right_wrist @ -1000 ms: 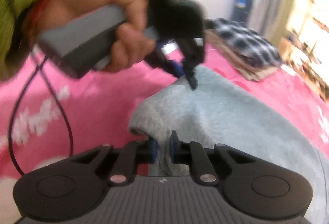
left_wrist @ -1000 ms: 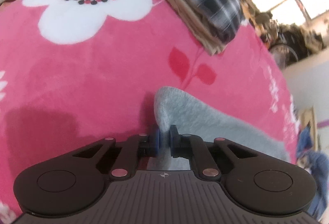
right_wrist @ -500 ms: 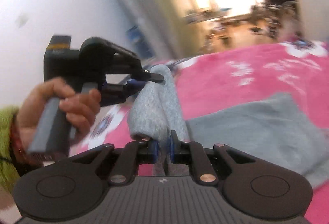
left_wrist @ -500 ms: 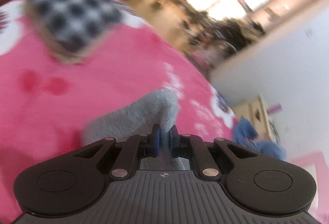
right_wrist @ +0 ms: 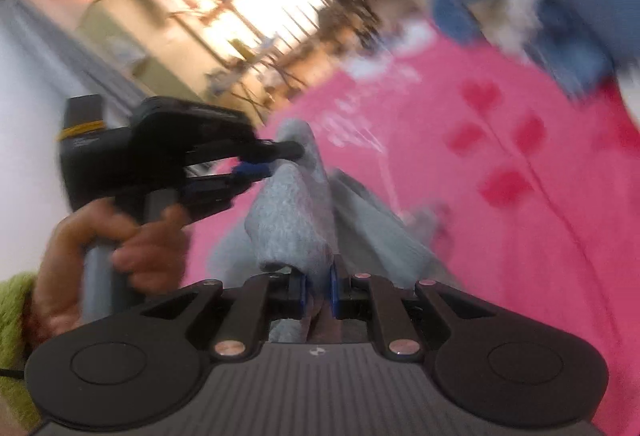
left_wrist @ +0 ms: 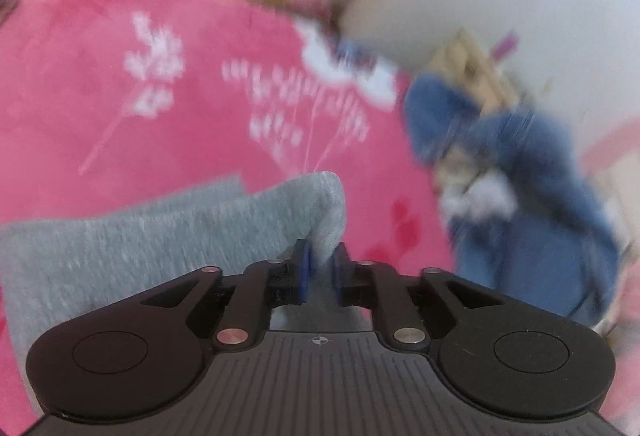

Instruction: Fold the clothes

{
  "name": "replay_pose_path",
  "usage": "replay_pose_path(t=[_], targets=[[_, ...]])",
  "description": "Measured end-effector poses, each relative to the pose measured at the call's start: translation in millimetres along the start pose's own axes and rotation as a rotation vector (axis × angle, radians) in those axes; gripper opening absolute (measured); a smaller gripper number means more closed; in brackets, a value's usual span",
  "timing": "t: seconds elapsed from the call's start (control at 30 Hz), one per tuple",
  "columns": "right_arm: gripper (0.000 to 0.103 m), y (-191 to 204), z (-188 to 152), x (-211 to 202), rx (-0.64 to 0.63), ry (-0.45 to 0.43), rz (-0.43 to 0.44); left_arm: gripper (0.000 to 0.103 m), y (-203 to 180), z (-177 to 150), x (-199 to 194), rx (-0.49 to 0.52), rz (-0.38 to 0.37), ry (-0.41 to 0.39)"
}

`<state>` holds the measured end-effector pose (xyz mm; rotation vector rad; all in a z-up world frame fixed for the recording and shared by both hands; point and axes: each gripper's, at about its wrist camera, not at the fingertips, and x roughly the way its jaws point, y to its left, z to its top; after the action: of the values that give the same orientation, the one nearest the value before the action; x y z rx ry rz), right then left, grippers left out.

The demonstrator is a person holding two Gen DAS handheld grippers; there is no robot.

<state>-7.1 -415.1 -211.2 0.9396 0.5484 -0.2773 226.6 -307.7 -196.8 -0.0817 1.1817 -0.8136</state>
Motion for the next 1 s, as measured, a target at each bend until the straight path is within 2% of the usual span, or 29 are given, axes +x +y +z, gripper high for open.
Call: replay_pose_path(t=[0.03,0.13,0.2,0.27,0.37,0.47,0.57,0.6,0.7,0.83,0.9,1.0], targets=[[0.014,-20.2,-0.3,10.9,0.077,0.028,0.023,0.038,3.4,-2.4,1.3,-0.01,0.007,0.025],[0.025,-80.0,-5.3,27.1,0.387,0.088,0.155,0.041,20.6,-10.3,-31.4,-0.035,-0.063,-0.005],[0.036,-107.0,-8.4,31.7,0.534,0.12,0.221,0.048,33.1,-13.8,-60.1,-0.023,-0.065,-0.027],[0.036,-119.8,-8.7,28.4,0.579,0.125,0.24,0.05,46.2,-20.5,-91.1,0.008,-0.03,-0.042],[0.039,-132.6,-5.4,16.9,0.608,0.115,0.23,0.05,64.3,-34.2,-131.4,0.068,0.068,-0.051],[0.039,-120.1,12.3,8.6,0.501,0.111,0.184,0.05,73.7,-55.5,-150.5,0.111,0.165,-0.054],[0.039,-86.4,27.7,-2.9,0.333,0.122,0.199,0.05,77.7,-81.2,-154.5,0.128,0.207,-0.043],[0.039,-75.9,33.7,-4.5,0.28,0.142,0.193,0.05,75.0,-88.0,-151.3,0.135,0.209,-0.043],[0.039,-59.1,48.9,-9.0,0.144,0.196,0.101,0.05,62.0,-102.6,-138.8,0.182,0.217,-0.06],[0.039,-48.8,70.0,-26.6,0.026,0.156,0.012,0.05,46.3,-113.2,-115.1,0.273,0.251,-0.066],[0.039,-33.1,83.1,-26.6,-0.05,0.13,0.011,0.05,43.2,-118.5,-99.7,0.302,0.288,-0.034],[0.039,1.2,103.2,5.6,-0.162,0.14,0.052,0.05,44.6,-128.5,-80.1,0.309,0.322,0.028]])
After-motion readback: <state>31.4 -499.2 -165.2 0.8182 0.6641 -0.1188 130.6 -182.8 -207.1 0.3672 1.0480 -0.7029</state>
